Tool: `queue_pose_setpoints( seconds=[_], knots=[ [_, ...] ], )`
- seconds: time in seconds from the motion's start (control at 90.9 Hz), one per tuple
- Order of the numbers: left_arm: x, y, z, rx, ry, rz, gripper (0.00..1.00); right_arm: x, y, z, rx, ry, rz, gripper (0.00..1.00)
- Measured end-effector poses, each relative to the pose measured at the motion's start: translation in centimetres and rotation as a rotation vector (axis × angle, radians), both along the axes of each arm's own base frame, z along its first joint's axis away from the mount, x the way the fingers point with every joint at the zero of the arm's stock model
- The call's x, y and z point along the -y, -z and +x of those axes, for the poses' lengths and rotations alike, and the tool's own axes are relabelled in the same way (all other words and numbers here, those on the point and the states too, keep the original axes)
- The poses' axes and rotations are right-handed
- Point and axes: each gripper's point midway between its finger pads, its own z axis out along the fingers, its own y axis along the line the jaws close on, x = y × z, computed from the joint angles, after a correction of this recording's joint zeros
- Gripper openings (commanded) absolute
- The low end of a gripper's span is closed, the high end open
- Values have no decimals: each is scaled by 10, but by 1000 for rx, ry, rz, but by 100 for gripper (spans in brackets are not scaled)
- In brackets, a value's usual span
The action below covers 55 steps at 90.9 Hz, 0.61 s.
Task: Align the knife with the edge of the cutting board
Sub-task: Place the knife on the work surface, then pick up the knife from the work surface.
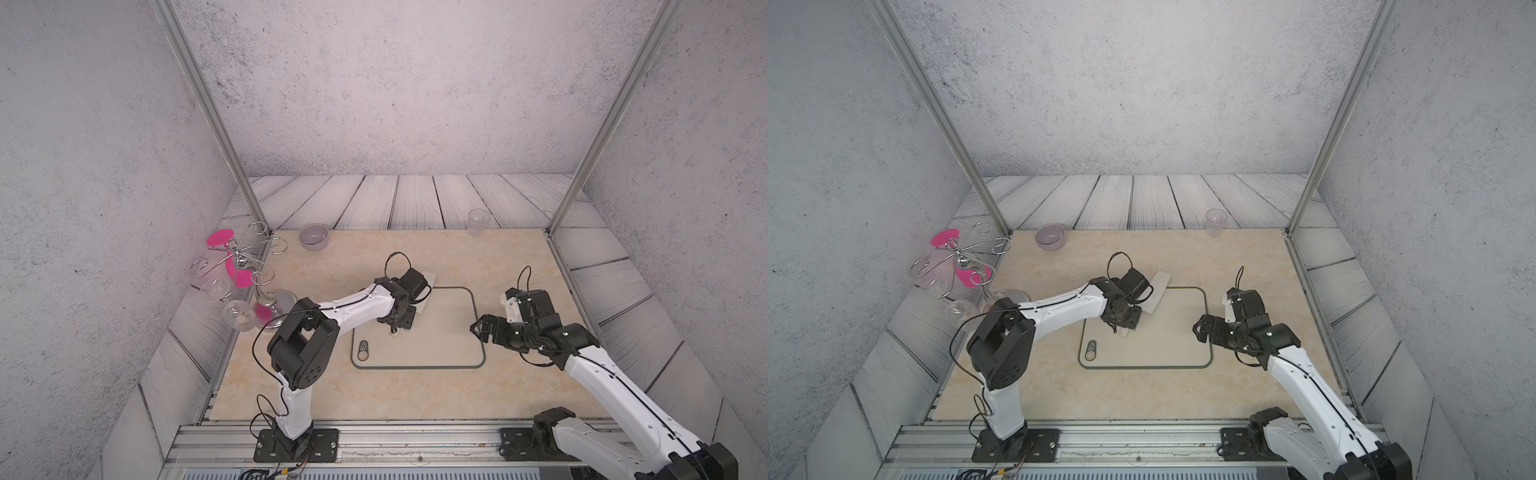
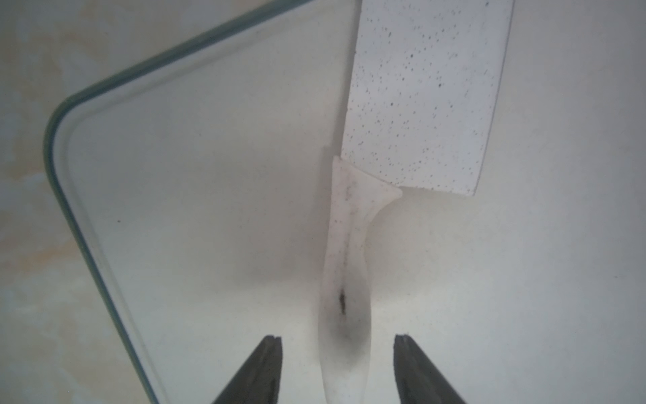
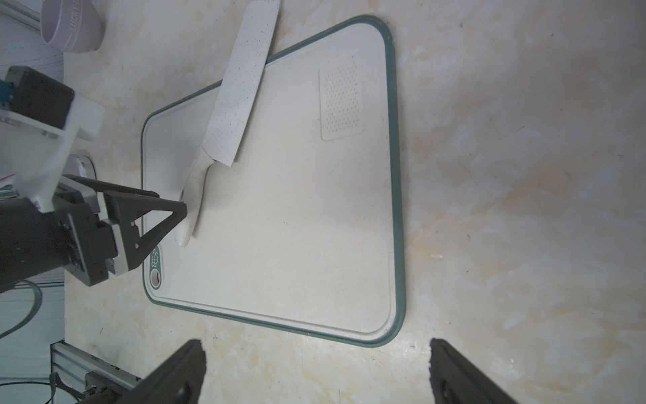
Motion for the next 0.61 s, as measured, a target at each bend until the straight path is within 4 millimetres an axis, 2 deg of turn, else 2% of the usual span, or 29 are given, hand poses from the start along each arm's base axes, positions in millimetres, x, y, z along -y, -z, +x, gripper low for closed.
queue_pose_setpoints(
  seconds=[0.132,0.253,0.418,0.605],
  knots=[
    [12,-5,13,13,7,-9,56,-3,1,-1,9,-18,11,99],
    [18,4,22,-2,19,15,54,-4,2,-4,17,-27,23,99],
    [11,24,26,-44,23,66,51,-6,-1,-5,35,-34,33,99],
    [3,26,35,-54,17,75,49,-5,-2,-7,43,-34,36,99]
  ],
)
